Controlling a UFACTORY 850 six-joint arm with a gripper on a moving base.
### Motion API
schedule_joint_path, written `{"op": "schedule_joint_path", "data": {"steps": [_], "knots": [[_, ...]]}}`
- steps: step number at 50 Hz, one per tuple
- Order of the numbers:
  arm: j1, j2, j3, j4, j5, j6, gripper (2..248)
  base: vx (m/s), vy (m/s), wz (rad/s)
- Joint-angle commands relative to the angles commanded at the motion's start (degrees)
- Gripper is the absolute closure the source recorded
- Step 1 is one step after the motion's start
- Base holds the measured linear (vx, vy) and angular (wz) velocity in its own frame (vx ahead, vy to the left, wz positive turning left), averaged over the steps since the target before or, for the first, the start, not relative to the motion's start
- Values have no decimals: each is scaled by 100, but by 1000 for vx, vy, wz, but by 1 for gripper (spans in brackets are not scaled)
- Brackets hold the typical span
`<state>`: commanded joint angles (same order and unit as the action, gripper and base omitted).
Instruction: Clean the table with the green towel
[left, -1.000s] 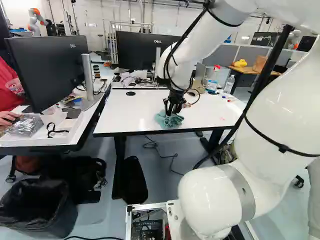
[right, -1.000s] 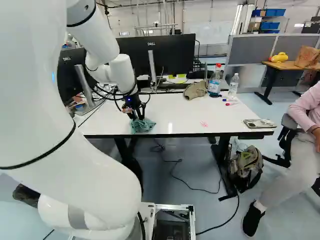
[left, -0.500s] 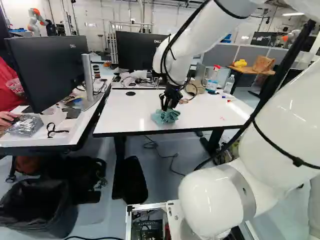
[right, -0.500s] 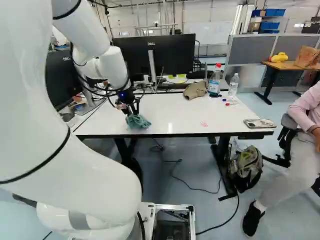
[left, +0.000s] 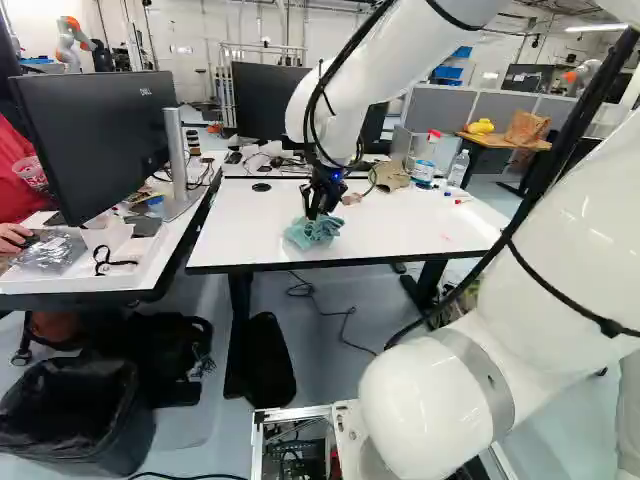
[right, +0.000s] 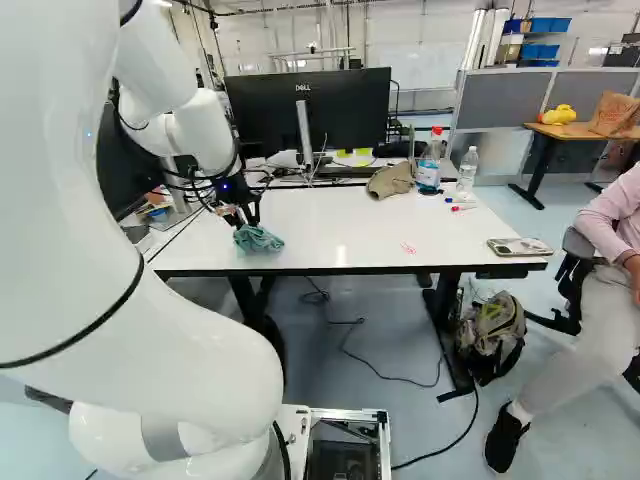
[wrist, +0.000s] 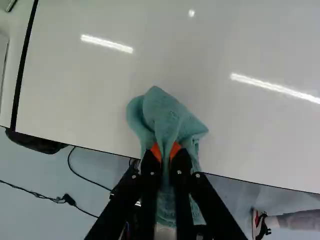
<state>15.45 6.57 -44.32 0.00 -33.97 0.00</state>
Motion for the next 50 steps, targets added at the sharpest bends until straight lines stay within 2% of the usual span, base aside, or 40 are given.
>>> {"op": "schedule_joint_path", "data": {"steps": [20,50], "knots": [[501,194,179,0,0,0,212,0,0,0],[501,194,179,0,0,0,212,0,0,0]]}}
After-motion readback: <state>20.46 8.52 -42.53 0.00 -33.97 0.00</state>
